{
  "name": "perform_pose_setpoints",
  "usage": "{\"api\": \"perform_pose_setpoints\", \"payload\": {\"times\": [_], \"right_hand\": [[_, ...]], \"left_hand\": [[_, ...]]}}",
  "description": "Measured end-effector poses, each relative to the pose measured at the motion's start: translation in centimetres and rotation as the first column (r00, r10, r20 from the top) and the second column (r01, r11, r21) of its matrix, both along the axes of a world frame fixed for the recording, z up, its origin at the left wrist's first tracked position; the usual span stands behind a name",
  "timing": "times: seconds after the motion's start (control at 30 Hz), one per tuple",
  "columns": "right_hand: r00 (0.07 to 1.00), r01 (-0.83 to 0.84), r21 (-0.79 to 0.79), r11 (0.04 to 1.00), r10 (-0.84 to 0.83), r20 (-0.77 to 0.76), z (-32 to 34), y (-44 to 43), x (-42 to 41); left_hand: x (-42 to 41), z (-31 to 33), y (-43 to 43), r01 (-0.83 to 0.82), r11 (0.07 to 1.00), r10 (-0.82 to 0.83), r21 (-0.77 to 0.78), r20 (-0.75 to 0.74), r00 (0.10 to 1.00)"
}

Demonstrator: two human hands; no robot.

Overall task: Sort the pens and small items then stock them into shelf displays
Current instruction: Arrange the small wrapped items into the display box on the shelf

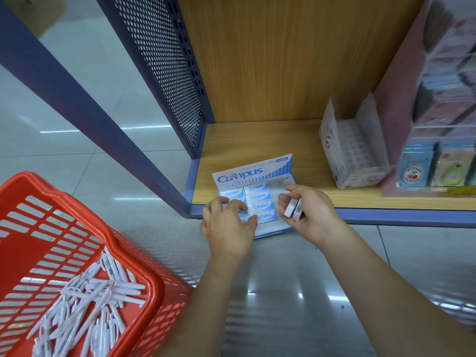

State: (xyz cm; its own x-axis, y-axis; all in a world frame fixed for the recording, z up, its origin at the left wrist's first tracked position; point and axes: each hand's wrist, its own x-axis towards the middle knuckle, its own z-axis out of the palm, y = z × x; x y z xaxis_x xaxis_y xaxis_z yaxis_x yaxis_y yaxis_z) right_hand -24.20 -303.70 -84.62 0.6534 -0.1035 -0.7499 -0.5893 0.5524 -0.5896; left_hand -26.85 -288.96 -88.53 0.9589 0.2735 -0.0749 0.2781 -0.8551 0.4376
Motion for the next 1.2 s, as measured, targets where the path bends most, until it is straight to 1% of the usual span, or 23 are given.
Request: {"api": "perform_pose_setpoints", "payload": {"times": [0.03,0.07,0.1,0.13,0.17,0.2,0.3,0.33,0.37,0.43,0.53,0.6,0.7,0.73,0.77,0.83,0.9,0.97,1.07,1.1,1.13,1.2], "right_hand": [[0.999,0.044,0.098,0.994,-0.044,-0.001,0.0,-0.3,0.0],[0.998,0.056,0.164,0.985,-0.06,0.018,0.0,-0.6,0.0],[0.997,0.047,0.204,0.978,-0.058,0.044,-0.1,-0.8,0.0],[0.996,0.028,0.225,0.974,-0.046,0.075,-0.2,-0.9,0.0],[0.993,0.009,0.245,0.97,-0.037,0.109,-0.2,-1.0,0.0],[0.99,-0.005,0.263,0.965,-0.032,0.138,-0.1,-1.0,-0.1],[0.977,-0.029,0.319,0.947,-0.04,0.208,0.0,-1.1,-0.3],[0.975,-0.025,0.34,0.94,-0.053,0.217,0.1,-1.1,-0.4],[0.974,-0.015,0.367,0.93,-0.07,0.218,0.1,-1.2,-0.5],[0.974,0.0,0.414,0.91,-0.094,0.207,0.2,-1.4,-0.7],[0.982,-0.013,0.378,0.926,-0.059,0.18,0.8,-2.2,-0.6],[0.993,-0.049,0.318,0.947,0.011,0.119,1.2,-2.6,-0.4],[0.973,-0.233,0.222,0.947,0.226,0.056,1.4,-2.5,-0.3],[0.959,-0.283,0.223,0.933,0.28,0.045,1.3,-2.5,-0.4],[0.949,-0.312,0.235,0.921,0.312,0.038,1.2,-2.4,-0.5],[0.942,-0.333,0.245,0.91,0.335,0.037,1.3,-2.3,-0.8],[0.939,-0.343,0.248,0.906,0.341,0.051,1.5,-2.4,-1.1],[0.938,-0.347,0.241,0.906,0.339,0.077,1.5,-2.4,-1.4],[0.947,-0.313,0.161,0.936,0.294,0.132,1.0,-2.2,-1.6],[0.947,-0.305,0.135,0.943,0.285,0.152,1.0,-2.2,-1.5],[0.941,-0.313,0.105,0.944,0.293,0.172,1.0,-2.2,-1.5],[0.914,-0.363,0.027,0.931,0.351,0.205,1.2,-2.2,-1.3]], "left_hand": [[0.0,0.3,-0.3,0.017,0.999,-0.014,-0.029,0.087,0.996],[0.1,0.7,-0.7,0.049,0.991,-0.029,-0.124,0.159,0.987],[0.2,1.4,-1.3,0.082,0.954,-0.034,-0.287,0.169,0.985],[0.2,2.3,-2.0,0.082,0.884,-0.035,-0.461,0.108,0.994],[0.2,2.9,-2.7,0.06,0.796,-0.052,-0.602,0.031,0.998],[0.3,3.3,-3.2,0.036,0.739,-0.076,-0.673,-0.031,0.997],[0.2,3.8,-4.1,0.038,0.735,-0.135,-0.677,-0.091,0.987],[0.2,3.9,-4.2,0.008,0.687,-0.109,-0.727,-0.092,0.99],[0.1,4.0,-4.3,-0.039,0.603,-0.065,-0.797,-0.097,0.993],[0.0,4.2,-4.1,-0.115,0.46,0.023,-0.881,-0.117,0.993],[0.0,4.1,-3.6,-0.159,0.342,0.102,-0.926,-0.132,0.986],[0.1,4.1,-3.4,-0.181,0.268,0.135,-0.946,-0.149,0.979],[0.2,4.0,-3.4,-0.182,0.156,0.141,-0.971,-0.161,0.977],[0.3,4.0,-3.4,-0.17,0.135,0.124,-0.976,-0.154,0.98],[0.3,3.9,-3.4,-0.153,0.138,0.101,-0.979,-0.139,0.985],[0.3,3.9,-3.2,-0.111,0.166,0.062,-0.98,-0.102,0.993],[0.4,4.0,-3.0,-0.092,0.169,0.057,-0.981,-0.083,0.995],[0.5,4.3,-2.7,-0.08,0.142,0.047,-0.987,-0.074,0.996],[0.7,4.8,-2.4,-0.119,0.078,0.032,-0.99,-0.117,0.993],[0.7,4.9,-2.4,-0.138,0.082,0.026,-0.987,-0.136,0.99],[0.6,4.9,-2.5,-0.145,0.109,0.014,-0.983,-0.144,0.989],[0.4,4.8,-2.8,-0.118,0.204,-0.02,-0.972,-0.124,0.992]]}}
